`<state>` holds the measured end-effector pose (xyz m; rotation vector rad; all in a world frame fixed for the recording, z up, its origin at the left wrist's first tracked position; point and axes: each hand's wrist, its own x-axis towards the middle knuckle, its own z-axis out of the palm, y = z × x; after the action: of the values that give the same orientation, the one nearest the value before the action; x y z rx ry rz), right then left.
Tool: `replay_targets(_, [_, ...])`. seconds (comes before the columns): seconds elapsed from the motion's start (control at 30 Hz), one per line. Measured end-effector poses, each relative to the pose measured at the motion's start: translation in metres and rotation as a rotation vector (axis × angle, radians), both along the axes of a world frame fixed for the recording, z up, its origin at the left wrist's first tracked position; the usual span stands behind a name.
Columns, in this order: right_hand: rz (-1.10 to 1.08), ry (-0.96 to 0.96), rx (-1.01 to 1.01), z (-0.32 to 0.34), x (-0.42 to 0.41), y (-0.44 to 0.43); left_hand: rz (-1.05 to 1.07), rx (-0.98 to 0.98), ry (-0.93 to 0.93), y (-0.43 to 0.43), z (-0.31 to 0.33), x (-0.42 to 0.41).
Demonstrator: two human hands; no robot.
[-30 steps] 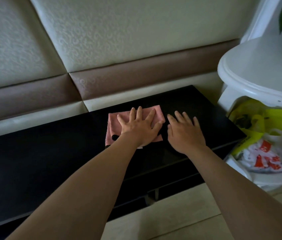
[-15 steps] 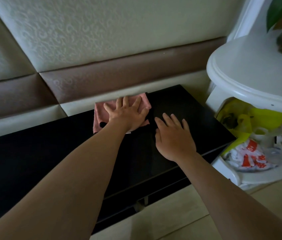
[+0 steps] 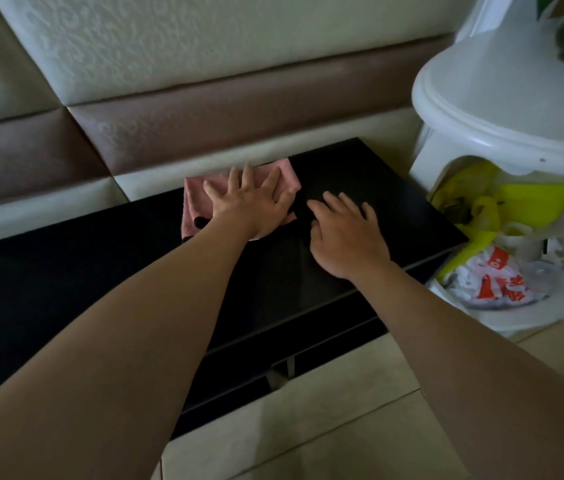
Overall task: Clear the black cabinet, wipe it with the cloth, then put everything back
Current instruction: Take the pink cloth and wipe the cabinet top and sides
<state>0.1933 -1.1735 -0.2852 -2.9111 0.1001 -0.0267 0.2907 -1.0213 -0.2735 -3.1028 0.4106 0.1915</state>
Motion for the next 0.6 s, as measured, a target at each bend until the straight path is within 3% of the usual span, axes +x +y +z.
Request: replay_targets(0.6, [0.025,0.002,0.122,0.007,-0.004,-0.004,-0.073,0.016,0.013,0.013,-0.004,-0.122])
